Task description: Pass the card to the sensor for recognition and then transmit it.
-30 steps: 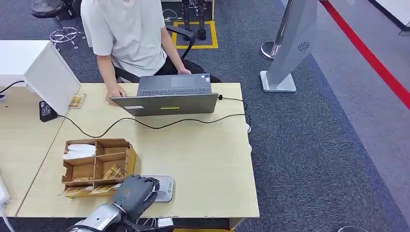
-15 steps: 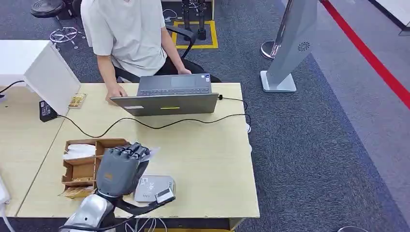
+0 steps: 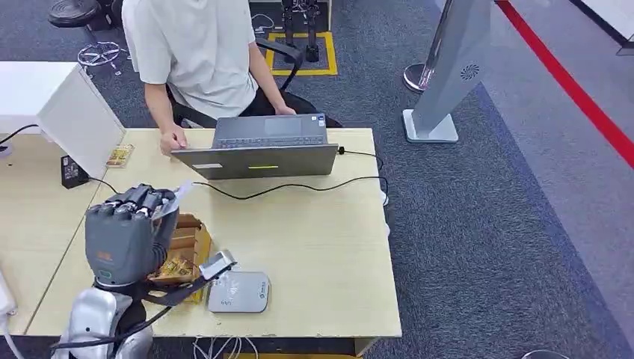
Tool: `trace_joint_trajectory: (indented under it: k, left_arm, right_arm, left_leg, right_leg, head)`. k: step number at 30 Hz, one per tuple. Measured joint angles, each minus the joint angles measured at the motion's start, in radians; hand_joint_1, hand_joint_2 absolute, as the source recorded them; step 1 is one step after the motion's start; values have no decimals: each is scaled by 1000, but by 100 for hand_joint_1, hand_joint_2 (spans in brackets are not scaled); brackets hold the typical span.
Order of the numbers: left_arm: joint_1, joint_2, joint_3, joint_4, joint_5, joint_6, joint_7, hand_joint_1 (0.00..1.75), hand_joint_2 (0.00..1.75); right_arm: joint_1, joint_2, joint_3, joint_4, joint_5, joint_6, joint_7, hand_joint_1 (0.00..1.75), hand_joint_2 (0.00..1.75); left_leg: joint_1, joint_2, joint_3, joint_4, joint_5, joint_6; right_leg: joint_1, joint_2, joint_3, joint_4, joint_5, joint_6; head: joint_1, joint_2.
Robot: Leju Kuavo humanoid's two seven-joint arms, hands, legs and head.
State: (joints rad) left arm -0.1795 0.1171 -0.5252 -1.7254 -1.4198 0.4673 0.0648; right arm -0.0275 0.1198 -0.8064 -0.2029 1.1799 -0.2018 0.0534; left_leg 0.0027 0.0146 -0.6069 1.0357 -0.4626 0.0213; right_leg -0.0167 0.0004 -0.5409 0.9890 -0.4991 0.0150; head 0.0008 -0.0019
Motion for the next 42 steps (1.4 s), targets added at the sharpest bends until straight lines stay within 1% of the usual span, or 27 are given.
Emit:
trace_joint_trajectory:
  k: [2, 4, 6, 9, 12, 19, 20, 21, 22, 23, 24, 34, 42]
  left_arm:
    - [-30, -1, 27, 0, 11, -3, -3, 175, 175]
    - [-80, 0, 57, 8, 15, -22, 5, 175, 175]
    - [-151, 3, 91, 58, 8, -50, 17, 175, 175]
    - [-293, 19, 147, 217, -17, -44, 7, 175, 175]
    - [-422, 31, 179, 360, -51, -47, -6, 175, 175]
    - [-431, 32, 181, 371, -53, -47, -6, 175, 175]
    - [-468, 35, 187, 411, -57, -49, -9, 175, 175]
    - [-479, 35, 189, 426, -57, -50, -9, 175, 175]
    - [-515, 35, 192, 480, -66, -57, -9, 175, 175]
    - [-574, 30, 192, 561, -74, -71, 3, 175, 175]
    - [-594, 27, 192, 589, -78, -74, 5, 175, 175]
    - [-599, 21, 192, 645, -81, -77, 5, 175, 175]
    - [-598, 19, 192, 666, -81, -77, 6, 175, 175]
  right_arm:
    - [0, 0, 1, 0, 13, 3, 1, 0, 175]
    - [0, 0, 3, 0, 27, 6, 5, 0, 175]
    - [-1, 0, 8, 1, 46, 17, 6, 0, 175]
    - [-3, 0, 18, 1, 64, 24, -11, 0, 175]
    - [-9, 0, 25, 1, 65, 24, -32, 0, 175]
    - [-9, 0, 25, 1, 65, 24, -34, 0, 175]
    - [-10, 0, 28, 1, 65, 24, -35, 0, 175]
    - [-11, 0, 29, 1, 65, 25, -35, 0, 175]
    - [-12, 0, 31, 2, 65, 25, -35, 0, 175]
    - [-15, 0, 32, 3, 65, 25, -35, 0, 175]
    - [-17, 0, 33, 4, 64, 25, -35, 0, 175]
    - [-18, 0, 33, 6, 64, 34, -35, 0, 175]
    - [-18, 0, 33, 6, 64, 34, -35, 0, 175]
  left_leg:
    - [0, 0, 0, 0, 0, 0]
    - [0, 0, 0, 0, 0, 0]
    - [0, -1, 0, 0, 1, -1]
    - [0, -1, 0, 0, 3, -1]
    - [0, 1, 0, 0, 3, -1]
    - [0, 1, 0, 0, 3, -1]
    - [0, 1, 0, 0, 3, -1]
    - [0, 1, 0, 0, 3, -1]
    - [0, 1, 0, 0, 3, -1]
    - [0, 1, -2, 0, 3, -1]
    - [0, 1, -2, 0, 3, -1]
    - [0, 2, -7, 1, 3, -1]
    - [0, 2, -13, 1, 3, -1]
  right_leg:
    - [0, 0, 0, 0, 0, 0]
    - [0, 0, 0, 0, 0, 0]
    - [0, -1, 0, 0, 0, 0]
    - [0, -1, -1, 2, 2, -1]
    - [0, 1, -1, 3, 3, -1]
    - [0, 1, -1, 3, 3, -1]
    - [0, 1, -1, 3, 3, -1]
    - [0, 1, -1, 3, 3, -1]
    - [0, 0, -2, 3, 3, -1]
    - [0, 1, -3, 3, 2, -1]
    - [0, 1, -3, 3, 2, -1]
    - [0, 3, -6, 3, 3, -1]
    - [0, 3, -12, 3, 3, -1]
  head:
    - [0, 0]
    - [0, 0]
    - [0, 0]
    - [0, 0]
    - [0, 0]
    - [-1, 0]
    - [-1, 0]
    - [-1, 0]
    - [-1, 0]
    - [-1, 0]
    - [-2, 0]
    - [-1, 0]
    - [-1, 0]
